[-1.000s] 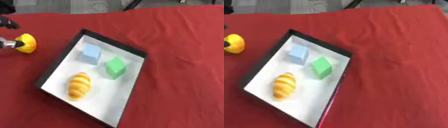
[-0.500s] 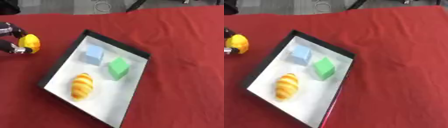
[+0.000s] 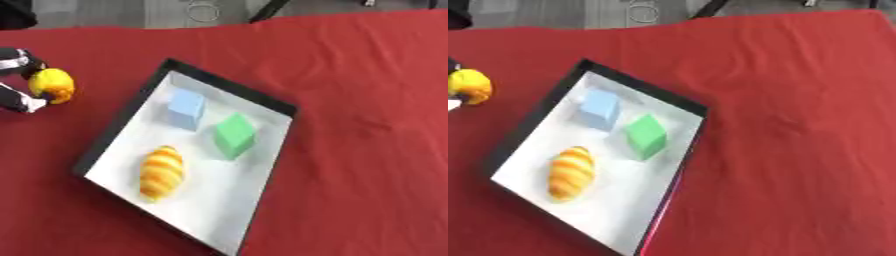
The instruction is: Pick up objects on the table and place them in the box.
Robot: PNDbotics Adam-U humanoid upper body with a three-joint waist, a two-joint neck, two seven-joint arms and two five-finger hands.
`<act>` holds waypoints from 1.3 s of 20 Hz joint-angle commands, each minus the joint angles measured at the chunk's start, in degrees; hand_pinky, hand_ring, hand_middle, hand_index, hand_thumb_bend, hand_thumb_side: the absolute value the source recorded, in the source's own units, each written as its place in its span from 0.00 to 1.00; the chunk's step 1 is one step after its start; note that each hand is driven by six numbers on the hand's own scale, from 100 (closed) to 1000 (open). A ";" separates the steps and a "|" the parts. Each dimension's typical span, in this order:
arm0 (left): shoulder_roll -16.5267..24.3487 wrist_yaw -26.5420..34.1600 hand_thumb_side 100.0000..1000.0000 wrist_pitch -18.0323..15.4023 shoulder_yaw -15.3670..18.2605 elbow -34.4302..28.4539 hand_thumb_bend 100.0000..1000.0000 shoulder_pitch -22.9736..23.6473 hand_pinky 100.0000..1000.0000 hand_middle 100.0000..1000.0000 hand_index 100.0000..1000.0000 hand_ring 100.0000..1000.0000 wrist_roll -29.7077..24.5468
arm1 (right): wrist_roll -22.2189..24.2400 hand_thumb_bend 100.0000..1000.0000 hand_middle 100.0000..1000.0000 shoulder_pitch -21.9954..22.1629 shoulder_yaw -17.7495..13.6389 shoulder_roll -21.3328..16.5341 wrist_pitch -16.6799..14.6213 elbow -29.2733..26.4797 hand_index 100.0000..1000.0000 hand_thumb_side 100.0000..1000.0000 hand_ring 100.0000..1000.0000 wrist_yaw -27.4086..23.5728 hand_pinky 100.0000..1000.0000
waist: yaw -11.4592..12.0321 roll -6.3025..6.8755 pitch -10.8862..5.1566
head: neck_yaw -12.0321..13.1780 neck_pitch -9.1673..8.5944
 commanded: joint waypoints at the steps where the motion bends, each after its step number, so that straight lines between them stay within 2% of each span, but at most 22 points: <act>1: 1.84 2.69 0.03 1.08 -0.11 -3.14 0.00 -1.12 0.71 0.43 0.62 0.55 0.68 | 0.26 0.00 0.63 -0.12 -0.37 -1.51 -0.07 -0.16 0.76 0.49 0.79 0.19 0.95 | 0.23 0.32 -1.59 | -1.05 0.99; 2: 2.03 3.53 0.08 1.31 -0.26 -4.14 0.00 -1.10 0.71 0.42 0.61 0.54 1.08 | 0.30 0.00 0.63 0.00 -0.33 -1.54 -0.07 -0.13 0.76 0.48 0.79 0.11 0.95 | 0.38 0.25 -1.92 | -1.41 1.32; 3: 2.29 4.50 0.03 1.51 -0.45 -5.21 0.00 -1.02 0.71 0.41 0.61 0.54 1.32 | 0.35 0.00 0.63 0.14 -0.30 -1.59 -0.06 -0.09 0.76 0.48 0.79 0.00 0.95 | 0.52 0.20 -2.23 | -1.75 1.62; 4: 2.60 5.55 0.03 1.67 -0.63 -6.51 0.00 -1.01 0.71 0.41 0.60 0.53 1.52 | 0.39 0.00 0.63 0.30 -0.26 -1.65 -0.05 -0.04 0.76 0.48 0.79 -0.09 0.95 | 0.68 0.14 -2.58 | -2.16 1.96; 5: 2.94 6.59 0.29 1.86 -0.80 -7.97 0.00 -0.97 0.70 0.41 0.60 0.53 1.81 | 0.42 0.00 0.63 0.44 -0.23 -1.70 -0.03 0.01 0.76 0.49 0.79 -0.19 0.95 | 0.84 0.11 -2.89 | -2.49 2.21; 6: 3.30 7.63 0.02 2.04 -0.94 -9.69 0.00 -1.02 0.70 0.40 0.59 0.52 2.28 | 0.44 0.00 0.63 0.61 -0.20 -1.77 0.00 0.09 0.76 0.48 0.79 -0.28 0.95 | 1.02 0.07 -3.26 | -2.81 2.47; 13: 6.29 18.40 0.00 4.22 -2.73 -25.03 0.00 -0.96 0.70 0.38 0.58 0.51 2.81 | 0.46 0.00 0.63 1.56 -0.16 -2.47 0.01 0.36 0.76 0.46 0.79 -1.19 0.95 | 1.90 0.02 -5.32 | -4.35 3.67; 16: 7.26 22.81 0.00 4.19 -4.94 -33.79 0.00 -1.41 0.70 0.39 0.57 0.51 2.88 | 0.51 0.00 0.63 1.62 0.01 -3.06 0.02 0.36 0.76 0.44 0.79 -2.02 0.95 | 2.18 0.01 -6.48 | -4.87 4.16; 21: 9.26 25.97 0.00 3.44 -10.98 -45.21 0.09 -1.54 0.69 0.40 0.58 0.53 2.10 | 0.84 0.00 0.63 1.26 0.63 -3.97 -0.01 0.39 0.76 0.43 0.79 -2.88 0.95 | 2.28 0.23 -7.66 | -4.98 4.25; 26: 10.97 26.14 0.00 2.41 -18.67 -53.35 0.20 -1.68 0.69 0.42 0.59 0.55 -0.42 | 1.00 0.00 0.63 0.99 0.89 -4.43 -0.13 0.28 0.76 0.42 0.79 -3.07 0.95 | 2.00 0.49 -7.81 | -4.86 3.91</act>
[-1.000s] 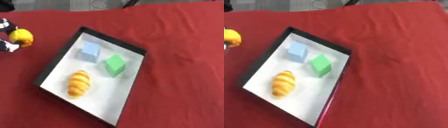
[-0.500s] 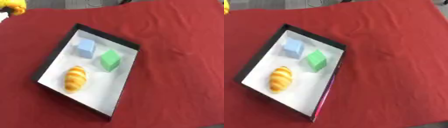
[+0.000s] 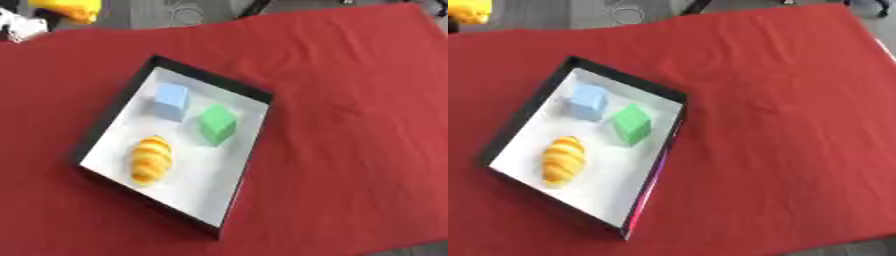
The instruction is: Pick up objects on the table and place them in the box.
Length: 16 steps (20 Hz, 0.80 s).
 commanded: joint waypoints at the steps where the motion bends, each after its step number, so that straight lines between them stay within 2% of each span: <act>1: 2.64 -1.10 0.00 -0.88 -4.57 -4.31 0.21 -1.40 0.69 0.42 0.59 0.55 -2.18 | 0.18 0.00 0.64 -0.97 -0.51 -3.03 -0.26 -0.49 0.77 0.42 0.79 -0.69 0.95 | -0.23 0.54 -2.17 | 0.00 -0.38; 5: 1.47 -4.90 0.00 -2.40 -9.47 -3.96 0.24 -1.95 0.69 0.42 0.59 0.56 -4.45 | 0.15 0.00 0.64 -1.15 -0.52 -3.11 -0.37 -0.57 0.77 0.43 0.80 -0.76 0.95 | -0.40 0.65 -1.97 | 0.15 -0.37; 10: -1.25 -8.19 0.01 -3.64 -12.19 0.06 0.23 -2.07 0.69 0.42 0.59 0.55 -5.31 | -0.18 0.00 0.64 -1.41 -1.19 -3.25 -0.32 -0.66 0.77 0.43 0.80 -1.75 0.95 | -0.52 0.64 -1.79 | 0.49 -0.27; 16: -3.07 -11.20 0.02 -5.44 -14.22 4.20 0.23 -0.58 0.69 0.43 0.60 0.56 -6.24 | -1.55 0.00 0.65 -2.42 -2.88 -5.57 -1.57 -0.25 0.77 0.39 0.80 -4.56 0.95 | -0.95 0.55 -1.57 | 0.77 -0.31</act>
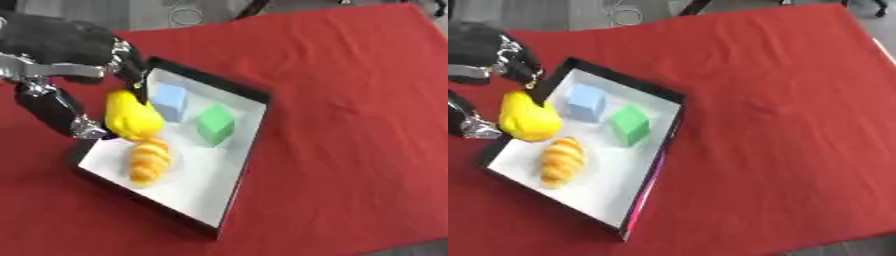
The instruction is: Pick up objects on the table and place them in the box.
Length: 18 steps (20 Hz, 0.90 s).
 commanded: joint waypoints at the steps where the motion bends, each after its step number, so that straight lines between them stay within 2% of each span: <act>1: 0.01 -1.55 0.02 -1.17 -0.22 1.32 0.23 -0.48 0.69 0.43 0.60 0.56 -0.31 | -0.79 0.00 0.65 -1.02 -1.54 -3.98 -0.81 -0.14 0.77 0.38 0.80 -1.56 0.95 | -0.16 0.41 -1.55 | 0.27 -0.31; 6: -1.26 -4.64 0.01 -3.20 -0.51 4.09 0.26 0.18 0.71 0.46 0.63 0.58 -0.04 | -0.89 0.00 0.65 -1.18 -1.34 -4.16 -1.10 -0.15 0.77 0.39 0.80 -1.82 0.95 | -0.31 0.42 -1.42 | 0.45 -0.55; 10: -2.15 -6.93 0.01 -6.15 -0.78 6.57 0.31 0.63 0.78 0.58 0.72 0.68 -2.54 | -0.67 0.00 0.64 -1.32 -1.13 -3.68 -0.70 -0.22 0.77 0.40 0.80 -1.39 0.95 | -0.46 0.56 -1.28 | 0.48 -0.81; 11: -2.33 -7.45 0.10 -6.78 -0.65 7.18 0.35 0.76 0.82 0.67 0.80 0.75 -3.17 | -0.64 0.00 0.64 -1.31 -1.12 -3.59 -0.65 -0.25 0.77 0.41 0.80 -1.30 0.95 | -0.50 0.60 -1.24 | 0.52 -0.85; 12: -2.48 -7.96 0.11 -7.32 -0.51 7.78 0.35 0.90 0.82 0.68 0.80 0.75 -3.67 | -0.61 0.00 0.64 -1.29 -1.12 -3.50 -0.60 -0.29 0.77 0.41 0.80 -1.21 0.95 | -0.54 0.63 -1.22 | 0.55 -0.87; 13: -2.57 -8.42 0.26 -7.85 -0.39 8.28 0.41 1.02 0.86 0.78 0.87 0.82 -4.03 | -0.59 0.00 0.64 -1.24 -1.11 -3.45 -0.58 -0.33 0.77 0.41 0.80 -1.12 0.95 | -0.60 0.65 -1.21 | 0.53 -0.89; 14: -2.62 -8.87 0.29 -8.34 -0.23 8.62 0.42 1.11 0.86 0.78 0.88 0.83 -4.16 | -0.57 0.00 0.64 -1.19 -1.11 -3.42 -0.57 -0.35 0.77 0.41 0.80 -1.01 0.95 | -0.63 0.67 -1.21 | 0.51 -0.88; 15: -2.66 -9.26 0.57 -8.74 0.02 8.82 0.52 1.13 0.88 0.81 0.92 0.85 -3.94 | -0.58 0.00 0.64 -1.15 -1.11 -3.38 -0.56 -0.33 0.77 0.41 0.80 -0.92 0.95 | -0.65 0.70 -1.23 | 0.47 -0.85; 16: -2.68 -9.73 0.62 -9.02 0.35 8.92 0.56 1.13 0.88 0.81 0.93 0.85 -3.38 | -0.59 0.00 0.64 -1.12 -1.11 -3.35 -0.52 -0.29 0.77 0.41 0.80 -0.83 0.95 | -0.65 0.71 -1.25 | 0.43 -0.83; 18: -2.70 -10.60 0.66 -9.27 1.00 9.19 0.57 1.20 0.88 0.82 0.94 0.85 -1.85 | -0.52 0.00 0.64 -1.12 -1.00 -3.29 -0.46 -0.27 0.77 0.41 0.80 -0.66 0.95 | -0.65 0.72 -1.28 | 0.37 -0.85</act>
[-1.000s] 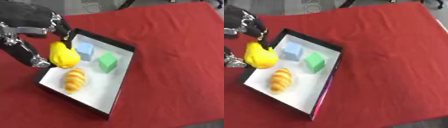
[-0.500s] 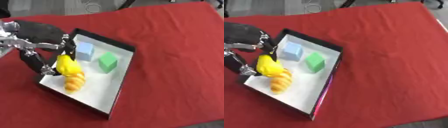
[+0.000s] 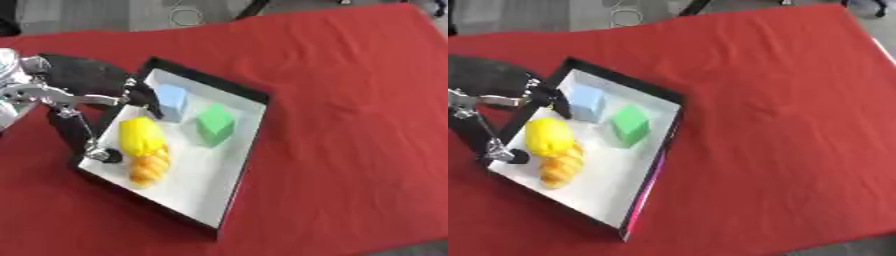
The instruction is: Pick up objects on the table and place them in the box.
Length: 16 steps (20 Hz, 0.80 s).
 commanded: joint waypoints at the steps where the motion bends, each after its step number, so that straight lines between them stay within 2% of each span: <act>1: 0.84 -1.16 0.67 -4.63 1.93 0.16 0.56 -0.67 0.88 0.82 0.94 0.85 -1.93 | 0.08 0.00 0.64 -0.64 -0.44 -1.91 0.10 -0.30 0.77 0.41 0.80 0.51 0.95 | -0.13 0.50 -1.31 | -0.07 -0.75; 4: 1.35 -0.58 0.69 -4.24 3.11 -0.47 0.52 -0.37 0.88 0.83 0.95 0.86 0.56 | 0.13 0.00 0.64 -0.67 -0.30 -1.85 0.16 -0.22 0.77 0.41 0.80 0.74 0.95 | -0.03 0.49 -1.40 | -0.11 -0.64; 6: 2.38 1.14 0.63 -3.21 4.99 -2.48 0.45 0.23 0.88 0.82 0.95 0.85 3.07 | 0.13 0.00 0.64 -0.67 -0.26 -1.80 0.15 -0.28 0.77 0.41 0.80 0.74 0.95 | 0.08 0.40 -1.46 | -0.21 -0.56; 7: 3.05 2.62 0.52 -2.32 6.50 -4.26 0.33 0.66 0.86 0.81 0.94 0.83 4.91 | 0.11 0.00 0.64 -0.62 -0.28 -1.78 0.11 -0.34 0.77 0.41 0.80 0.70 0.95 | 0.19 0.33 -1.50 | -0.28 -0.50; 9: 4.69 7.30 0.41 1.07 11.13 -9.11 0.19 2.21 0.85 0.79 0.93 0.80 10.24 | 0.02 0.00 0.64 -0.51 -0.40 -1.68 0.05 -0.47 0.77 0.40 0.80 0.51 0.95 | 0.54 0.13 -1.54 | -0.48 -0.41; 10: 5.66 10.21 0.38 3.50 14.07 -11.71 0.13 3.56 0.84 0.78 0.92 0.79 13.24 | -0.04 0.00 0.64 -0.46 -0.48 -1.58 0.04 -0.60 0.77 0.40 0.80 0.26 0.95 | 0.74 0.00 -1.56 | -0.61 -0.43; 11: 6.64 12.90 0.32 6.12 16.93 -13.86 0.03 5.10 0.83 0.77 0.91 0.77 15.98 | -0.10 0.00 0.64 -0.35 -0.59 -1.53 -0.01 -0.77 0.77 0.40 0.80 0.09 0.95 | 0.95 -0.14 -1.60 | -0.86 -0.44; 12: 7.74 15.84 0.31 9.17 20.31 -15.65 0.00 7.18 0.82 0.77 0.91 0.76 19.43 | -0.22 0.00 0.64 -0.10 -0.76 -1.51 -0.17 -1.02 0.77 0.39 0.80 -0.08 0.95 | 1.18 -0.28 -1.66 | -1.19 -0.32; 14: 9.65 21.84 0.39 14.24 25.75 -18.39 0.00 11.71 0.81 0.76 0.90 0.74 25.41 | -0.50 0.00 0.64 0.32 -1.04 -1.33 -0.37 -1.52 0.77 0.39 0.80 -0.42 0.95 | 1.51 -0.49 -1.75 | -1.61 -0.01; 15: 10.36 25.15 0.44 16.10 28.23 -19.36 0.00 13.97 0.81 0.75 0.89 0.74 28.17 | -0.67 0.00 0.64 0.58 -1.16 -1.18 -0.48 -1.79 0.77 0.37 0.80 -0.52 0.95 | 1.68 -0.65 -1.79 | -1.91 0.11; 16: 10.82 28.79 0.48 17.50 30.85 -20.00 0.00 16.34 0.81 0.75 0.88 0.73 31.11 | -0.88 0.00 0.64 0.98 -1.34 -0.91 -0.69 -2.12 0.77 0.38 0.80 -0.52 0.95 | 1.92 -0.88 -1.82 | -2.30 0.24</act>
